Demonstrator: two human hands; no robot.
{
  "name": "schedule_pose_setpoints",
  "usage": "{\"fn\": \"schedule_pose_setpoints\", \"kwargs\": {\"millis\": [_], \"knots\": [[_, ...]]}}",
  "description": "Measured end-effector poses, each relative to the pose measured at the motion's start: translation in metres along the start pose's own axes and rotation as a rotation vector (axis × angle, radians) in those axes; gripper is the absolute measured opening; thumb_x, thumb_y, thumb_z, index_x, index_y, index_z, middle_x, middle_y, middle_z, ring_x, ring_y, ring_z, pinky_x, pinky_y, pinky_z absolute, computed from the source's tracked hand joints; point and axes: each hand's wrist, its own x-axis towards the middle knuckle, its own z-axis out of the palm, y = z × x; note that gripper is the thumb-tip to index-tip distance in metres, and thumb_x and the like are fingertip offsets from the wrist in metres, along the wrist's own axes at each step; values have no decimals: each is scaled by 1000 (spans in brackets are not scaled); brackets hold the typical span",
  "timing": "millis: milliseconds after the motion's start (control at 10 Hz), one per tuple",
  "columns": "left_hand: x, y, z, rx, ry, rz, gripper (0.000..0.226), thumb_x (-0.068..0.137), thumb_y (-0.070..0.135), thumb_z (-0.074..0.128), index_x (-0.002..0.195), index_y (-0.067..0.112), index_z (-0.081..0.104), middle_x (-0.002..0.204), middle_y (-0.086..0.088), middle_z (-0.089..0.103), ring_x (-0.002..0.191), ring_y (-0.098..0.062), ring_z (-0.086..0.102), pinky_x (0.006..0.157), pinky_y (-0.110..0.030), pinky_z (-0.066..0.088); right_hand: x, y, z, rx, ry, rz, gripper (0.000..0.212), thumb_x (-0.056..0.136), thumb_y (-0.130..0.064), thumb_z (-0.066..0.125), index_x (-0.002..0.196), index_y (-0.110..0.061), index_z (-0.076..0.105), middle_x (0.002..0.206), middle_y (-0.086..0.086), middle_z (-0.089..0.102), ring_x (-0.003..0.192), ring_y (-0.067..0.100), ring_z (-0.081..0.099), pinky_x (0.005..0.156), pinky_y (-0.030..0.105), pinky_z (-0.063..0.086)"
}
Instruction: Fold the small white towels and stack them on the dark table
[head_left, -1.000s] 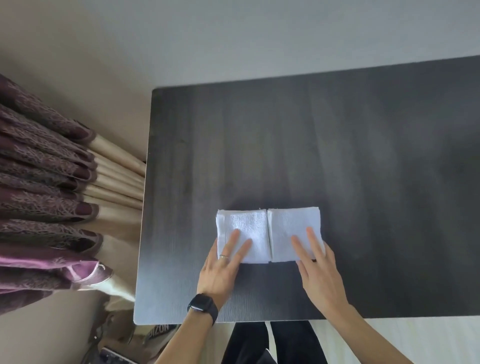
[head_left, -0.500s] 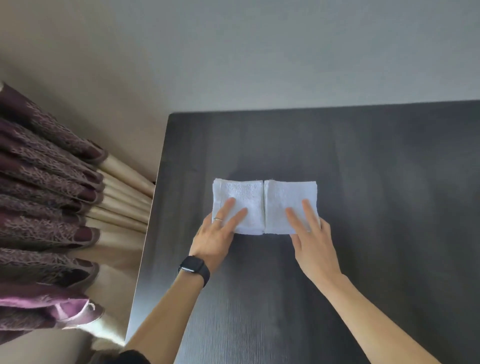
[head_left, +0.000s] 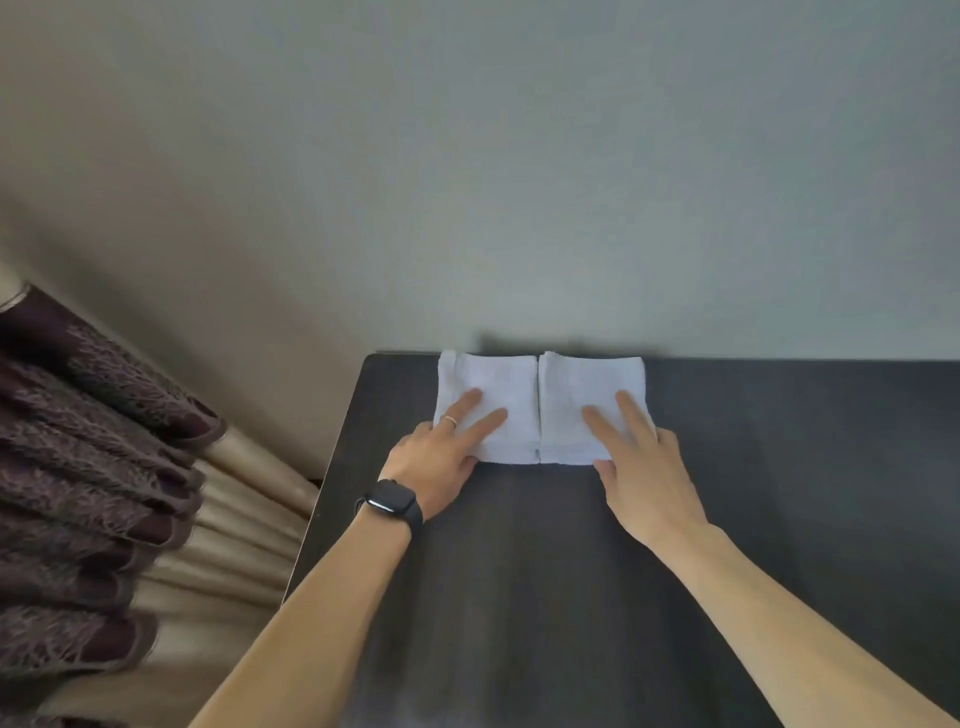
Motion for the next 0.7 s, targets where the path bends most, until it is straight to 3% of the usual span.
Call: {"fn": "schedule_pose_setpoints", "kwargs": {"millis": [400, 600, 700], "knots": [[59, -24, -11, 19, -27, 56, 67, 101, 29, 46, 143, 63, 6, 163, 20, -2, 117, -30, 51, 88, -44, 55, 54, 1, -6, -89, -16, -18, 62, 101, -29, 45, 151, -44, 12, 159, -7, -2, 115, 26, 37, 70, 28, 49], [49, -18, -17, 104, 44, 87, 74, 98, 27, 50, 148, 57, 4, 165, 10, -6, 110, -30, 56, 90, -40, 54, 42, 0, -17, -138, 1, -62, 62, 100, -43, 40, 152, -42, 7, 162, -7, -2, 116, 26, 44, 69, 29, 50], [25, -6, -14, 20, 169, -42, 84, 91, 21, 59, 150, 53, 9, 165, 4, -1, 120, -30, 51, 103, -42, 47, 11, -1, -22, -159, 111, -43, 68, 96, -50, 48, 156, -36, 17, 164, -4, 16, 126, 27, 48, 85, 34, 56]]}}
